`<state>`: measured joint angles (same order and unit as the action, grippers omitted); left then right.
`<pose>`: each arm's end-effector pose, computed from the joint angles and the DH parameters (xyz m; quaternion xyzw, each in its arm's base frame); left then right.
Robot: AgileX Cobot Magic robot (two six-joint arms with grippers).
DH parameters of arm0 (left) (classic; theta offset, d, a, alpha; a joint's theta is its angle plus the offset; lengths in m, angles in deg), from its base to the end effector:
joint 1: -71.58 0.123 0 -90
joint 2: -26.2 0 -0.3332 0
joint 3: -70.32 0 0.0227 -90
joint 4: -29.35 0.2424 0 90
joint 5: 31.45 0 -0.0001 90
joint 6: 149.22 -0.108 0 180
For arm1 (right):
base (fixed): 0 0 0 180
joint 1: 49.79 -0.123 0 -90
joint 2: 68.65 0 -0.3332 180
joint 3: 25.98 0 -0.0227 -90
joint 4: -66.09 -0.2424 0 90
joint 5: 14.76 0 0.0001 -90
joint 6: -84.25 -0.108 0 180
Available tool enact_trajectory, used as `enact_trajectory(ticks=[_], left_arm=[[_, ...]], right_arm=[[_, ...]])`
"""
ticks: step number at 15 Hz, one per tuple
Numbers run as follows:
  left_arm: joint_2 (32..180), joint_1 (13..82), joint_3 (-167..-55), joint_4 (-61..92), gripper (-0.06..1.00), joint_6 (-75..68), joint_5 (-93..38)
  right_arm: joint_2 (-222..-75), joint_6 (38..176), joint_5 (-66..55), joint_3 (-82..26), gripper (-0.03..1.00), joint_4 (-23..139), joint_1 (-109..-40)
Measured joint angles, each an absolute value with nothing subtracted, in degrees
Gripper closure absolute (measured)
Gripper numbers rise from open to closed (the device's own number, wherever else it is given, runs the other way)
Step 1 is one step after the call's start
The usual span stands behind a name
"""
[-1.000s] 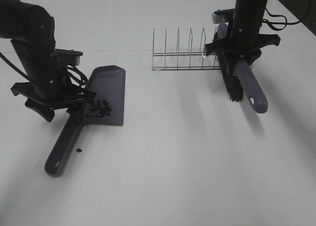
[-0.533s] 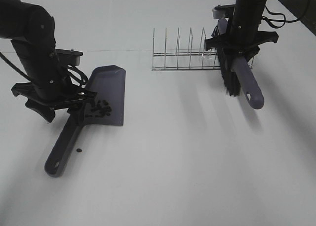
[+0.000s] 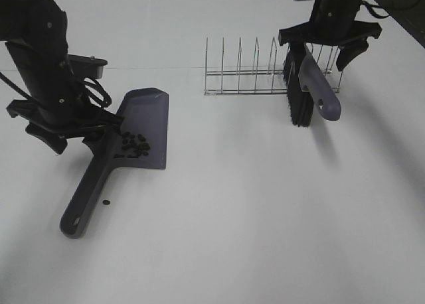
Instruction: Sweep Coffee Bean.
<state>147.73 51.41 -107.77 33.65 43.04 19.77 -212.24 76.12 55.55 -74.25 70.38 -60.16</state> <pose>0.3768 -0.1317 0.1850 0.0909 0.9943 0.0161 0.0532 0.5309 0.0894 0.2165 -0.0275 0.9911 -0.0160 0.1292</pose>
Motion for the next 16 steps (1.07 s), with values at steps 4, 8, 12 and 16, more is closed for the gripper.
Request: enact_trajectory(ticks=[4,8,12,16], left_arm=[[139.94,51.41,-107.77,35.71,0.31,44.82,23.55],[131.8,51.41,-107.77,35.88,0.31,45.79,30.31],[123.61,51.41,-107.31,35.88,0.31,45.96,34.72],[109.34,51.41,-95.73,33.88,0.31,46.37,35.3]], right_arm=[[-200.84,77.72,54.92,-67.09,0.24,66.77,-60.16],[-183.88,80.99,54.92,-44.23,0.24,66.94,-60.16],[-166.17,81.73,55.03,-24.52,0.24,66.94,-60.16],[-141.42,81.79,55.09,-3.66,0.24,66.66,-60.16]])
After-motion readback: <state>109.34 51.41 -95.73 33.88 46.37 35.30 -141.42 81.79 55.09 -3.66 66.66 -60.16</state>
